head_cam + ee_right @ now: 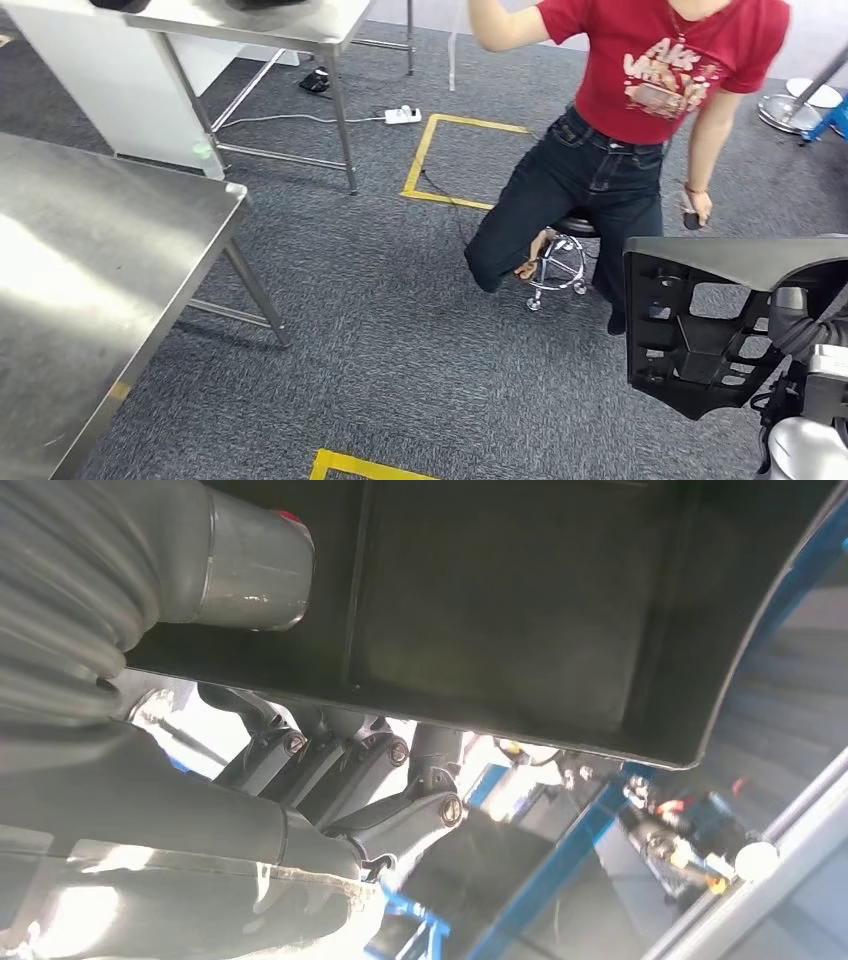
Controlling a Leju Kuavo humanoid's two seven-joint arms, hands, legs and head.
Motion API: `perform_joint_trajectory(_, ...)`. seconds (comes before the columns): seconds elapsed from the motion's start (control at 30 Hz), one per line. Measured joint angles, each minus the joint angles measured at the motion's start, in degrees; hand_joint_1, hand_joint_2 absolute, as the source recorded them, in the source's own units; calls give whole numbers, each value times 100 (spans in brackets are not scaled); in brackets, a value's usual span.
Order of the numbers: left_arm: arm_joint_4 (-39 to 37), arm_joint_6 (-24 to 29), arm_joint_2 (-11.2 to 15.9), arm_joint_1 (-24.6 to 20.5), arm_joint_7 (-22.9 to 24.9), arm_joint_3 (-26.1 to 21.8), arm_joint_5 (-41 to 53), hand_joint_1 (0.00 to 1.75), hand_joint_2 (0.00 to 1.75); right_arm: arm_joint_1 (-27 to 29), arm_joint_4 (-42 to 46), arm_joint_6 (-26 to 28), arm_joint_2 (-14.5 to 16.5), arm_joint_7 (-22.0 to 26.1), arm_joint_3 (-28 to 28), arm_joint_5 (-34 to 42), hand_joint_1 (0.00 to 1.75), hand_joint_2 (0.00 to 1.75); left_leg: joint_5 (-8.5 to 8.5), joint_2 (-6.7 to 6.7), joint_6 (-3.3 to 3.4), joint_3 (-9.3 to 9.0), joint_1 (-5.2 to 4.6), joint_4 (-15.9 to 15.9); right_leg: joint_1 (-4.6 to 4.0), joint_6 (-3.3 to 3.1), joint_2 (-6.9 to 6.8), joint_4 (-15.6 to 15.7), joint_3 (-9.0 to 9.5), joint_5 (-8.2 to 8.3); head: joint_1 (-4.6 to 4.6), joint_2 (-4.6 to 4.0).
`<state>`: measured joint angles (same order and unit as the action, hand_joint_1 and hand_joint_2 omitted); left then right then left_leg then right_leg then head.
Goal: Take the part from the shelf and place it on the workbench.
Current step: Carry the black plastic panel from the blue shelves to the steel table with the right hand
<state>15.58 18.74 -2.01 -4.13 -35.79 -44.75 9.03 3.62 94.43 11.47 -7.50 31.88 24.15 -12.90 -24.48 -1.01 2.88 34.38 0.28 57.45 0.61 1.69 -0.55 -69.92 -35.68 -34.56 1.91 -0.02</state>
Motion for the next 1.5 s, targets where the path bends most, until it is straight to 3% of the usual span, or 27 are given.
perform_joint_trajectory(0.07, -28, 46, -2, 2, 84, -3, 3, 0, 0, 17, -1, 0, 7, -1, -1, -1, 175, 175, 1, -154, 1, 5, 0, 7, 18, 49, 36, -364, -229, -46, 3, 0)
perform_joint_trajectory(0.13, -63, 240, -2, -6, 469, -12, 60, 0, 0, 12, -1, 0, 9, -2, -3, -11, 175, 175, -4, -318, -15, -1, 11, 30, 65, 175, 90, 139, -33, 253, 3, 0)
perform_joint_trajectory(0.2, -120, 636, -12, -7, 1241, -25, 221, 0, 0, -35, -14, 0, 3, -3, -14, -25, 175, 175, -22, -471, -71, 18, 12, 78, 121, 259, 287, 871, 305, 550, 6, 0)
perform_joint_trajectory(0.27, -190, 1088, -55, 11, 2214, -31, 453, 0, 0, -119, -60, 3, -20, -21, -45, -22, 175, 175, -16, -584, -147, 65, -5, 104, 126, 206, 374, 1134, 430, 638, 2, 0)
perform_joint_trajectory(0.33, -265, 1381, -134, 45, 3047, -30, 640, 0, 0, -251, -120, 27, -29, -59, -117, -54, 175, 175, 13, -667, -209, 106, -2, 96, 119, 104, 255, 1126, 419, 660, -1, 0)
perform_joint_trajectory(0.4, -326, 1476, -235, 74, 3518, -16, 753, 0, 0, -439, -175, 94, 1, -118, -230, -171, 175, 175, -89, -475, -256, 189, -2, 243, 135, 19, 137, 1135, 418, 679, -11, 0)
perform_joint_trajectory(0.47, -357, 1480, -324, 65, 3727, 26, 865, 0, 0, -626, -239, 204, 46, -198, -329, -336, 175, 175, -413, -113, -289, 458, -6, 808, 115, -60, 1, 1141, 412, 685, -28, 0)
perform_joint_trajectory(0.5, -365, 1470, -353, 54, 3793, 58, 924, 0, 0, -709, -276, 261, 73, -238, -370, -416, 175, 175, -591, -5, -301, 647, 1, 1193, 94, -91, -78, 1140, 407, 683, -36, 0)
perform_joint_trajectory(0.57, -380, 1414, -386, 46, 3898, 125, 1037, 0, 0, -855, -338, 341, 126, -310, -437, -546, 175, 175, -724, 63, -310, 875, 10, 1669, 64, -113, -241, 1139, 402, 679, -36, 0)
perform_joint_trajectory(0.6, -387, 1368, -397, 49, 3940, 158, 1089, 0, 0, -906, -355, 367, 152, -340, -461, -591, 175, 175, -644, 80, -307, 837, 11, 1612, 60, -115, -318, 1139, 404, 676, -36, 0)
perform_joint_trajectory(0.63, -393, 1319, -404, 51, 3980, 190, 1137, 0, 0, -941, -362, 387, 173, -365, -476, -626, 175, 175, -491, 121, -296, 689, 11, 1349, 58, -117, -393, 1139, 411, 672, -36, 0)
perform_joint_trajectory(0.7, -398, 1281, -424, 41, 4171, 256, 1212, 0, 0, -971, -363, 408, 205, -398, -484, -663, 175, 175, -204, 368, -248, 271, -16, 612, 27, -98, -529, 1134, 431, 652, -37, 0)
perform_joint_trajectory(0.77, -404, 1360, -470, 22, 4621, 296, 1244, 0, 0, -983, -355, 411, 230, -414, -482, -696, 175, 175, -121, 522, -185, 67, -62, 216, -19, -52, -655, 1133, 451, 625, -23, 0)
perform_joint_trajectory(0.83, -421, 1482, -543, 34, 5122, 305, 1252, 0, 0, -1006, -348, 404, 267, -425, -481, -756, 175, 175, -122, 402, -122, 69, -91, 165, -40, 5, -779, 1148, 487, 605, -9, 0)
perform_joint_trajectory(0.87, -432, 1527, -583, 50, 5303, 308, 1257, 0, 0, -1025, -345, 399, 286, -432, -481, -791, 175, 175, -104, 334, -87, 55, -86, 140, -30, 35, -753, 1130, 492, 582, -10, 0)
perform_joint_trajectory(0.93, -444, 1552, -656, 59, 5479, 319, 1275, 0, 0, -1064, -335, 375, 311, -449, -484, -860, 175, 175, -54, 202, -10, 22, -49, 86, -14, 52, -453, 844, 374, 411, -6, 0)
perform_joint_trajectory(1.0, -446, 1504, -712, 43, 5508, 332, 1292, 0, 0, -1100, -344, 347, 333, -481, -489, -945, 175, 175, -27, 49, 33, 32, -24, 75, 6, 19, -94, 141, 27, 110, 4, 0)
perform_joint_trajectory(1.07, -446, 1434, -743, 37, 5529, 336, 1323, 0, 0, -1144, -381, 338, 371, -518, -501, -1033, 175, 175, -17, -129, 40, 47, -20, 78, 20, 38, 10, -411, -268, -36, 9, 0)
perform_joint_trajectory(1.1, -447, 1407, -749, 42, 5556, 337, 1346, 0, 0, -1168, -401, 342, 391, -526, -510, -1064, 175, 175, -14, -218, 37, 46, -15, 81, 34, 81, 23, -405, -285, 19, 9, 0)
perform_joint_trajectory(1.13, -447, 1390, -751, 48, 5595, 340, 1368, 0, 0, -1190, -415, 348, 407, -532, -518, -1090, 175, 175, -11, -305, 27, 40, -7, 85, 53, 140, 45, -168, -187, 160, 9, 0)
perform_joint_trajectory(1.2, -448, 1377, -748, 56, 5663, 355, 1408, 0, 0, -1220, -433, 358, 433, -533, -530, -1118, 175, 175, -12, -478, -21, 39, -1, 105, 108, 246, 241, 626, 160, 504, 11, 0)
perform_joint_trajectory(1.27, -448, 1376, -745, 63, 5690, 376, 1432, 0, 0, -1229, -451, 362, 454, -534, -536, -1135, 175, 175, -1, -622, -99, 79, -6, 120, 127, 228, 397, 1095, 370, 667, 8, 0)
perform_joint_trajectory(1.33, -449, 1383, -740, 94, 5700, 390, 1439, 0, 0, -1243, -468, 363, 484, -535, -544, -1146, 175, 175, 33, -731, -174, 125, 4, 101, 111, 136, 334, 1131, 388, 687, 5, 0)
perform_joint_trajectory(1.37, -450, 1401, -734, 114, 5705, 392, 1440, 0, 0, -1258, -472, 366, 503, -533, -549, -1153, 175, 175, 30, -681, -204, 141, 6, 107, 118, 100, 281, 1137, 388, 703, 4, 0)
perform_joint_trajectory(1.43, -450, 1477, -722, 133, 5711, 392, 1443, 0, 0, -1266, -471, 372, 545, -526, -557, -1173, 175, 175, -130, -358, -251, 265, -7, 348, 138, 11, 154, 1154, 396, 718, -25, 0)
perform_joint_trajectory(1.47, -450, 1534, -719, 131, 5703, 393, 1440, 0, 0, -1259, -469, 374, 560, -521, -556, -1185, 175, 175, -297, -141, -267, 403, -9, 640, 129, -30, 85, 1158, 398, 715, -40, 0)
perform_joint_trajectory(1.5, -450, 1598, -716, 127, 5688, 393, 1427, 0, 0, -1243, -469, 369, 573, -516, -554, -1198, 175, 175, -484, -9, -282, 588, -6, 1015, 113, -64, 10, 1158, 399, 706, -55, 0)
